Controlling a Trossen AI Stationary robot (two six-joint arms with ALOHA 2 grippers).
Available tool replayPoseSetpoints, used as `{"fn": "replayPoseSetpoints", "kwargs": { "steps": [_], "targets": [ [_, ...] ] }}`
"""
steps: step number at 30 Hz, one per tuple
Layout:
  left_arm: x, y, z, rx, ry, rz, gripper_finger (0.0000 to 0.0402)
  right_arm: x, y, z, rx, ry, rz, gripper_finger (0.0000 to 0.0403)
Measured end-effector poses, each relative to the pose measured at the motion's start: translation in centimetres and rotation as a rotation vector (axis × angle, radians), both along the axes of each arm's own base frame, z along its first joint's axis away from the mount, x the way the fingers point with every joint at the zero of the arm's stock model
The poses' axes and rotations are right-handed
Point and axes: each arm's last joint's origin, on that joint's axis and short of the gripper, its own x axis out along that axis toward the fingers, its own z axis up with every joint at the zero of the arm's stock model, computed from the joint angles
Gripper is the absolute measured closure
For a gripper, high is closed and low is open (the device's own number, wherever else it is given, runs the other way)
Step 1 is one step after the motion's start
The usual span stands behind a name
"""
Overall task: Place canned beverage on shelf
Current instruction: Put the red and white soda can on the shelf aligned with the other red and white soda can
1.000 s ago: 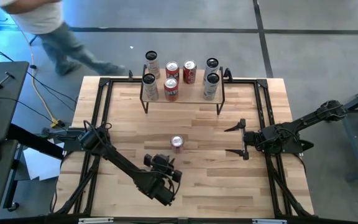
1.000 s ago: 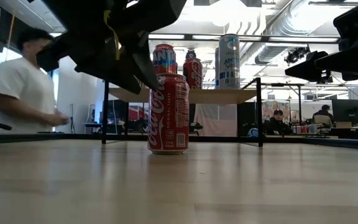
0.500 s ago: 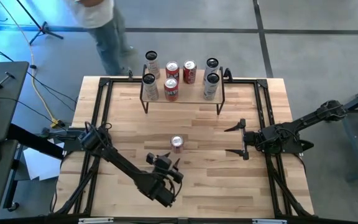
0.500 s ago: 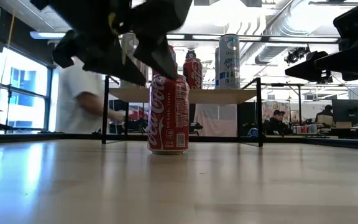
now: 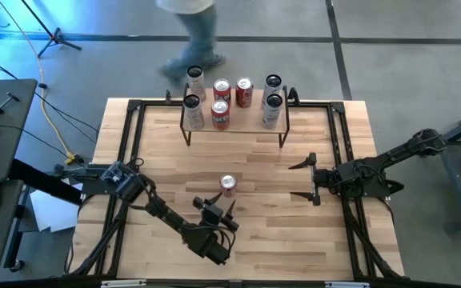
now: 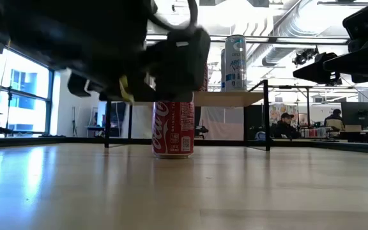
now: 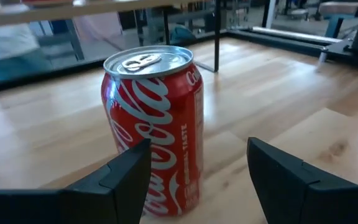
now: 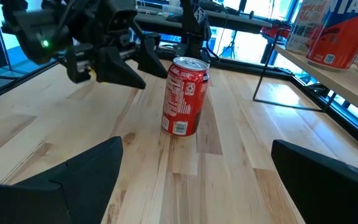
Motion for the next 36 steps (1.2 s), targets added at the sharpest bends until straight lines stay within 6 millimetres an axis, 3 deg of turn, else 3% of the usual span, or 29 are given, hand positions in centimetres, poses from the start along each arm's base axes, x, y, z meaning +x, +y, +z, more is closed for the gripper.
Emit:
{"fn": "replayPoseSetpoints", "kwargs": {
  "steps": [7, 14, 23, 36],
  "targets": [
    [1.0, 1.6, -1.8, 0.111, -0.013, 0.028, 0.0167, 0.0, 0.0, 0.0, 0.0, -0.001, 0.0, 0.0003],
    [1.8, 3.3, -2.3, 0.087, -0.054, 0.083, 0.0167, 0.0, 0.0, 0.0, 0.0, -0.001, 0.0, 0.0003],
    [1.4, 2.4, -2.4, 0.035, -0.13, 0.073, 0.0162, 0.0, 0.0, 0.0, 0.0, 0.0, 0.0, 0.0003],
    [2.1, 4.0, -2.3, 0.037, -0.154, 0.116, 0.0035, 0.0, 0.0, 0.0, 0.0, 0.0, 0.0, 0.0003]
  ]
}}
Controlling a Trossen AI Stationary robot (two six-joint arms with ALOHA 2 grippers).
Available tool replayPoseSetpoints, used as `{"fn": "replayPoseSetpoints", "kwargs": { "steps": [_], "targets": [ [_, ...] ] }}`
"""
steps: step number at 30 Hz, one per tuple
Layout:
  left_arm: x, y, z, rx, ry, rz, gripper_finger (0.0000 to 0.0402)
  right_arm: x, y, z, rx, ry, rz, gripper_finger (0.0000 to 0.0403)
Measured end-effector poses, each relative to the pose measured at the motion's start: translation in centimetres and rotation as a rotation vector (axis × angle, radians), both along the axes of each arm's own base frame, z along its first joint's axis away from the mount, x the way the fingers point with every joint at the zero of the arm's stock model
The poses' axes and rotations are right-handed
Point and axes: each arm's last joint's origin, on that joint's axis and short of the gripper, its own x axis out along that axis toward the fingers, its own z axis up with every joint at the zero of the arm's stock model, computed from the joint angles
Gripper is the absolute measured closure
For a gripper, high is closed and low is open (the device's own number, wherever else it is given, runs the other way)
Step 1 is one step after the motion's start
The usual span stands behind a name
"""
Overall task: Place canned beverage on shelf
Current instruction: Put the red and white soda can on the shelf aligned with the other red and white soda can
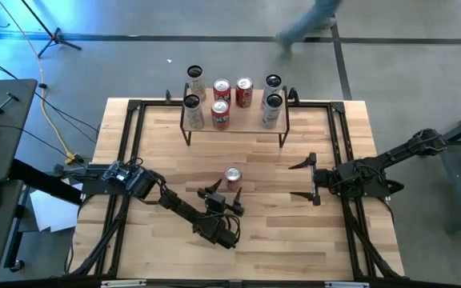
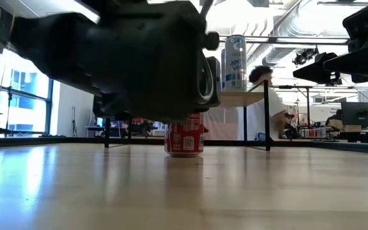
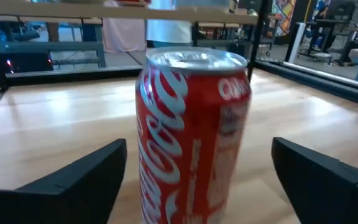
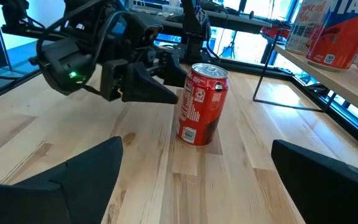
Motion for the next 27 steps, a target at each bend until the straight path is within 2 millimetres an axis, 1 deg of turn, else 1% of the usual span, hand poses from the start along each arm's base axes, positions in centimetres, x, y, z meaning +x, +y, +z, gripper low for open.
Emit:
{"fn": "replayPoseSetpoints", "kwargs": {
  "steps": [4, 8, 14, 19, 23, 27],
  "targets": [
    [0.1, 0.3, 0.2, 0.058, -0.024, -0.006, 0.0007, 0.0, 0.0, 0.0, 0.0, 0.0, 0.0, 0.0003],
    [0.2, 0.4, 0.3, 0.112, 0.014, -0.01, 0.0003, 0.0, 0.0, 0.0, 0.0, 0.0, 0.0, 0.0003],
    [1.2, 2.5, 0.2, 0.105, 0.012, 0.045, 0.0002, 0.0, 0.0, 0.0, 0.0, 0.0, 0.0, 0.0003],
    [1.9, 3.9, 0.1, 0.068, -0.002, 0.089, 0.0002, 0.0, 0.0, 0.0, 0.0, 0.0, 0.0, 0.0003],
    [2.2, 4.9, -0.2, -0.032, 0.015, 0.13, 0.0004, 0.0, 0.0, 0.0, 0.0, 0.0, 0.0, 0.0003],
    [2.4, 5.7, -0.4, -0.14, -0.015, 0.174, 0.0009, 0.0, 0.0, 0.0, 0.0, 0.0, 0.0, 0.0003]
  ]
}}
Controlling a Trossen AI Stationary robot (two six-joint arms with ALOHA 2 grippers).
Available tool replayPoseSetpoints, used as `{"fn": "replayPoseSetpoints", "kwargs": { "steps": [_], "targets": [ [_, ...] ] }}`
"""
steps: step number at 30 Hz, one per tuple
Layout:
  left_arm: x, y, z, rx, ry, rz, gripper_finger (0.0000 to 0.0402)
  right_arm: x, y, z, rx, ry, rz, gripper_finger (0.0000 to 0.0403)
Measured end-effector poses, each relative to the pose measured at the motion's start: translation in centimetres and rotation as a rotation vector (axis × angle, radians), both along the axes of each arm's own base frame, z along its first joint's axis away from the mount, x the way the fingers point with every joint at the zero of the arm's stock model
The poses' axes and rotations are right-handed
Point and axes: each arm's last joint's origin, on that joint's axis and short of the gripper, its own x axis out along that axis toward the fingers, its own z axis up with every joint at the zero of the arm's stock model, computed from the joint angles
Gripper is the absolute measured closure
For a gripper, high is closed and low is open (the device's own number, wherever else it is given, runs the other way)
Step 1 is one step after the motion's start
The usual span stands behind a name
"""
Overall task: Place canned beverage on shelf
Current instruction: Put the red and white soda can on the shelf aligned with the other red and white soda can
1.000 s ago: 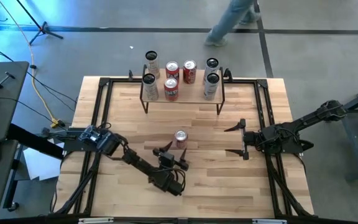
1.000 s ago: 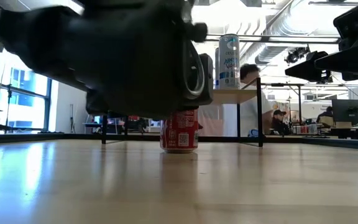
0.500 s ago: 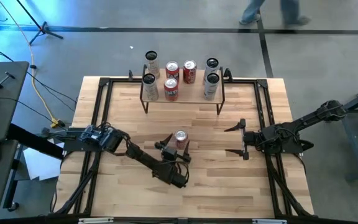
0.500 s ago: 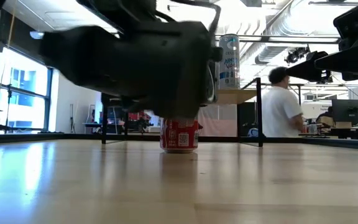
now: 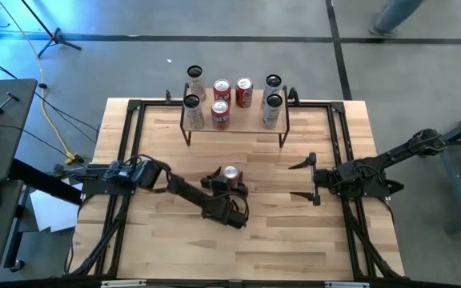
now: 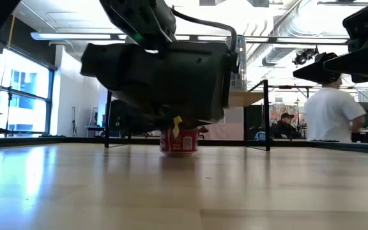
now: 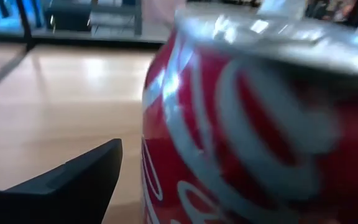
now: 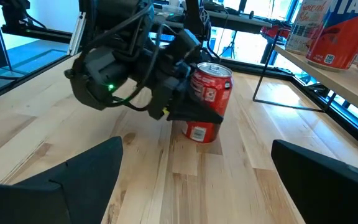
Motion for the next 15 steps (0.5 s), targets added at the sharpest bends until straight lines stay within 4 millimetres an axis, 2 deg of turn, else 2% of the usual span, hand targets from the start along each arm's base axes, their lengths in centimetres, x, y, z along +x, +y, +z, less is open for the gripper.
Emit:
{"fn": "replayPoseSetpoints", "kwargs": {
  "steps": [9, 15],
  "targets": [
    [0.3, 1.2, -0.2, -0.125, -0.1, 0.082, 0.0028, 0.0, 0.0, 0.0, 0.0, 0.0, 0.0, 0.0003],
    [1.3, 2.1, 0.5, -0.215, -0.153, 0.136, 0.0042, 0.0, 0.0, 0.0, 0.0, -0.001, 0.0, 0.0003]
  ]
}}
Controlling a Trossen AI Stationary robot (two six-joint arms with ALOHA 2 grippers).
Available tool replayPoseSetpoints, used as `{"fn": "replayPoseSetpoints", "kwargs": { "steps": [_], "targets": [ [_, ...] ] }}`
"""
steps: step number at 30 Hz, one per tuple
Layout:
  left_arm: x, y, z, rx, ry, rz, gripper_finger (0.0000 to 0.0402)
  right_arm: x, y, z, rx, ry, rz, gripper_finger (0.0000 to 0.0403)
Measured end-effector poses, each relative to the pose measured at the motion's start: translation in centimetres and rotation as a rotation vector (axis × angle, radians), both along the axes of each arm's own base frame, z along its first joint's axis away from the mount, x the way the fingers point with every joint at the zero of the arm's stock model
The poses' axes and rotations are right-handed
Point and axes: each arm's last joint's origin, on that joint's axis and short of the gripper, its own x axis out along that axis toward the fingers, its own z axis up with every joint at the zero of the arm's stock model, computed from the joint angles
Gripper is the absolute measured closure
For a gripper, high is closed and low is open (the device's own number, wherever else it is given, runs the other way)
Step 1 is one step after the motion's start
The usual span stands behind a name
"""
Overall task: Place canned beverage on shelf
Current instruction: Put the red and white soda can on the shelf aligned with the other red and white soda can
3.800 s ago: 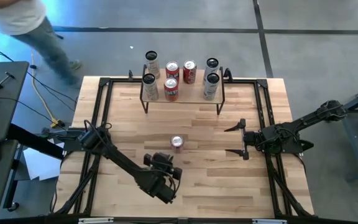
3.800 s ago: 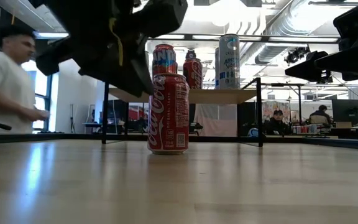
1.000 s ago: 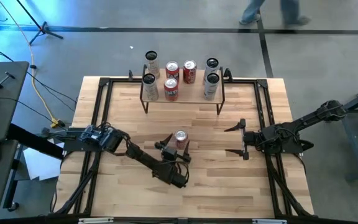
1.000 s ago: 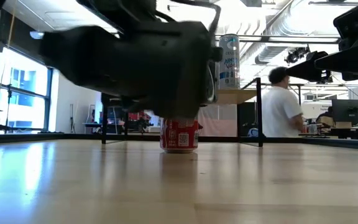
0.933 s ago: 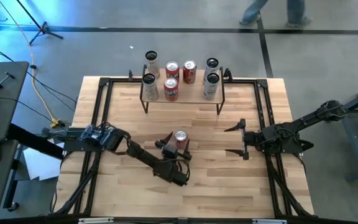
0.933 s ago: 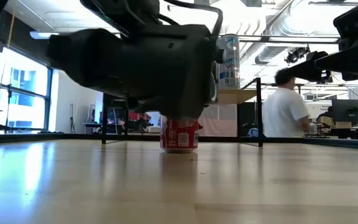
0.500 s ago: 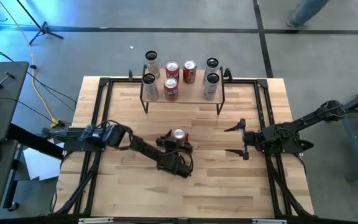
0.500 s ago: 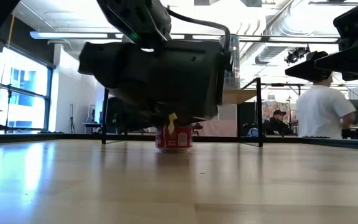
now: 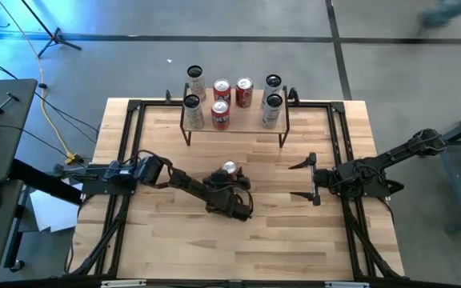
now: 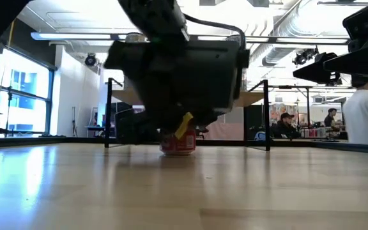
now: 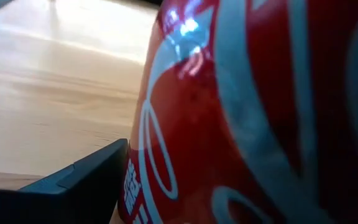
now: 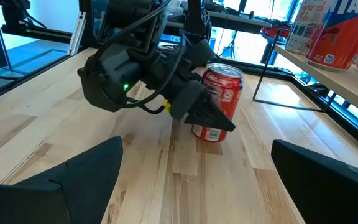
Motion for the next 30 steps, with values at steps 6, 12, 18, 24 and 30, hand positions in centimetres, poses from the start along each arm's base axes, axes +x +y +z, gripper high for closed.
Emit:
{"fn": "replayPoseSetpoints", "kwargs": {
  "steps": [6, 12, 18, 24, 30],
  "targets": [
    [1.4, 1.2, 1.1, -0.09, -0.037, 0.043, 0.0047, 0.0, 0.0, 0.0, 0.0, 0.0, 0.0, 0.0003],
    [2.6, 2.2, 2.1, -0.189, -0.099, 0.088, 0.0047, 0.0, 0.0, 0.0, 0.0, 0.0, 0.0, 0.0003],
    [3.0, 3.4, 2.3, -0.291, -0.092, 0.125, 0.0047, 0.0, 0.0, 0.0, 0.0, 0.0, 0.0, 0.0003],
    [2.8, 3.9, 2.4, -0.303, -0.027, 0.127, 0.0047, 0.0, 0.0, 0.0, 0.0, 0.0, 0.0, 0.0003],
    [2.0, 2.0, 2.3, -0.198, 0.014, 0.085, 0.0047, 0.0, 0.0, 0.0, 0.0, 0.0, 0.0, 0.0003]
  ]
}}
